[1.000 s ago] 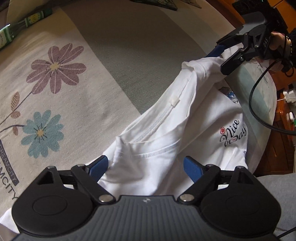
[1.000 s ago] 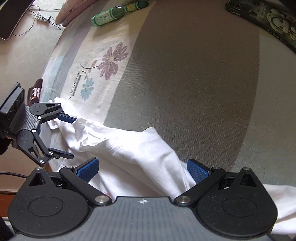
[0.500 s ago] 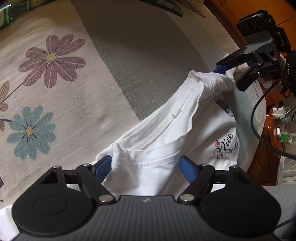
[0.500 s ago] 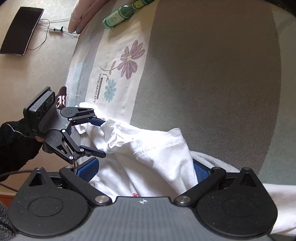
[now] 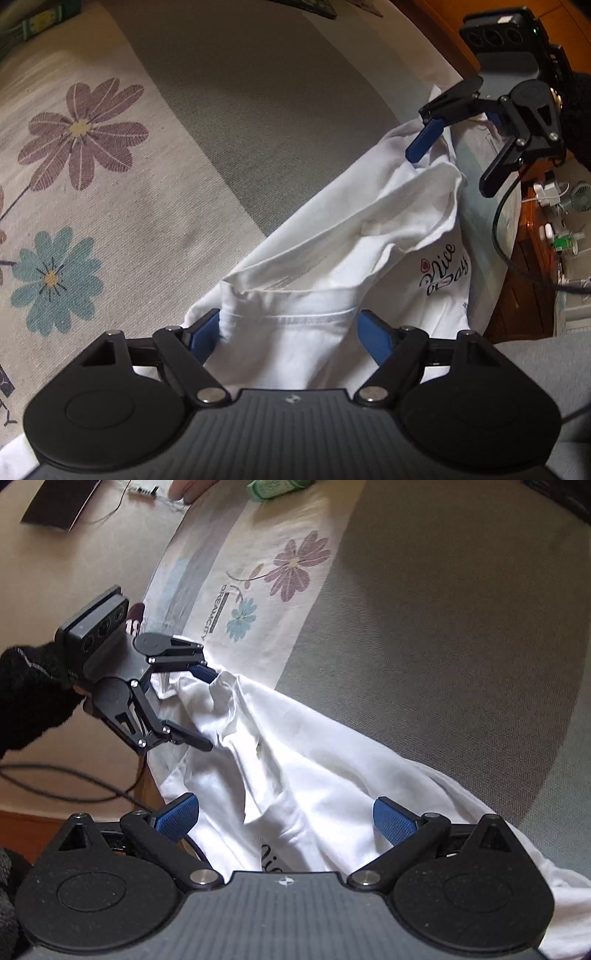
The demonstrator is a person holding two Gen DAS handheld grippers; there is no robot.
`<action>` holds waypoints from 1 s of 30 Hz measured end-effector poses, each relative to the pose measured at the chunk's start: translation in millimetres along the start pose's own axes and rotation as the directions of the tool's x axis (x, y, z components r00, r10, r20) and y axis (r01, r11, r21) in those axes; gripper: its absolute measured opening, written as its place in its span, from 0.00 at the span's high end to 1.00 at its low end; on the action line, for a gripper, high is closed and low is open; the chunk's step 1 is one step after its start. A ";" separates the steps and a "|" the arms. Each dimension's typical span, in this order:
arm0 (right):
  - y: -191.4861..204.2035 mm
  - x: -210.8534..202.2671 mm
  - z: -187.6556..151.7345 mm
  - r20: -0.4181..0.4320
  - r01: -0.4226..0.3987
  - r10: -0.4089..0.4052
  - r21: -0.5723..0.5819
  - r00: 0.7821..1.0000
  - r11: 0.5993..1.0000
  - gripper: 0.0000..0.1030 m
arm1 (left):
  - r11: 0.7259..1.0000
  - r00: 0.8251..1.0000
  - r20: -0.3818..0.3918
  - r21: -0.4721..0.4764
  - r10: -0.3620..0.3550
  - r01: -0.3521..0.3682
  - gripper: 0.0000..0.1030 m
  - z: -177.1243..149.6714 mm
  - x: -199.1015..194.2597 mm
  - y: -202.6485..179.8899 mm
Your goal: Fold clothes
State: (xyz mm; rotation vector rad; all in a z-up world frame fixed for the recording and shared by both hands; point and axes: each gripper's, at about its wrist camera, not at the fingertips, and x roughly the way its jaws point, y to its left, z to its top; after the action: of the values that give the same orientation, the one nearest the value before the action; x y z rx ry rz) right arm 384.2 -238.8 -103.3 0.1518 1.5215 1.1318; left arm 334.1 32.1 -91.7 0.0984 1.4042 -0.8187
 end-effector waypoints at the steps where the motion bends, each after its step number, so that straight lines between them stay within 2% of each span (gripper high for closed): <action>1: 7.5 -0.3 -3.5 -0.013 0.021 -0.021 -0.039 1.000 0.999 0.00 | 1.000 1.000 -0.013 0.020 0.008 -0.008 0.33 -3.2 0.4 -2.7; 4: 24.9 7.3 -16.6 -0.067 0.083 -0.095 -0.154 0.993 0.985 0.04 | 0.999 1.000 -0.031 0.032 0.000 0.001 0.38 -8.7 -0.3 -3.2; 6: 29.5 12.8 -22.4 -0.082 0.117 -0.137 -0.214 0.987 0.970 0.10 | 1.000 1.000 -0.022 0.029 -0.008 0.009 0.42 -8.4 -2.2 0.1; 16: 21.8 8.6 -10.1 -0.037 0.178 -0.191 -0.220 0.981 0.959 0.39 | 0.998 1.000 0.023 -0.070 0.001 0.001 0.47 -15.0 -22.1 35.3; 22: 24.8 2.3 -5.3 -0.007 0.223 -0.231 -0.234 0.973 0.947 0.71 | 0.996 1.000 0.031 -0.091 0.003 0.000 0.47 -15.1 -14.9 33.7; 23: 25.3 1.2 -4.5 -0.002 0.230 -0.237 -0.236 0.971 0.944 0.85 | 0.996 0.999 0.032 -0.089 0.006 -0.003 0.48 -15.1 -14.6 33.3; 24: 25.8 0.1 -3.7 0.003 0.237 -0.244 -0.238 0.970 0.942 0.92 | 0.996 0.999 0.034 -0.088 0.009 -0.006 0.48 -15.4 -15.0 33.4; 30: 26.6 -5.2 3.7 0.028 0.281 -0.283 -0.245 0.959 0.928 0.92 | 0.994 0.996 0.074 -0.102 0.040 -0.032 0.47 -14.5 -23.4 31.1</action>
State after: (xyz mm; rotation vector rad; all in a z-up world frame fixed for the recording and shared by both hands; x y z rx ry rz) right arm 376.2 -226.3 -80.4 -0.2359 1.3451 1.0772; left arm 340.7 72.7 -86.1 0.0141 1.3654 -0.7134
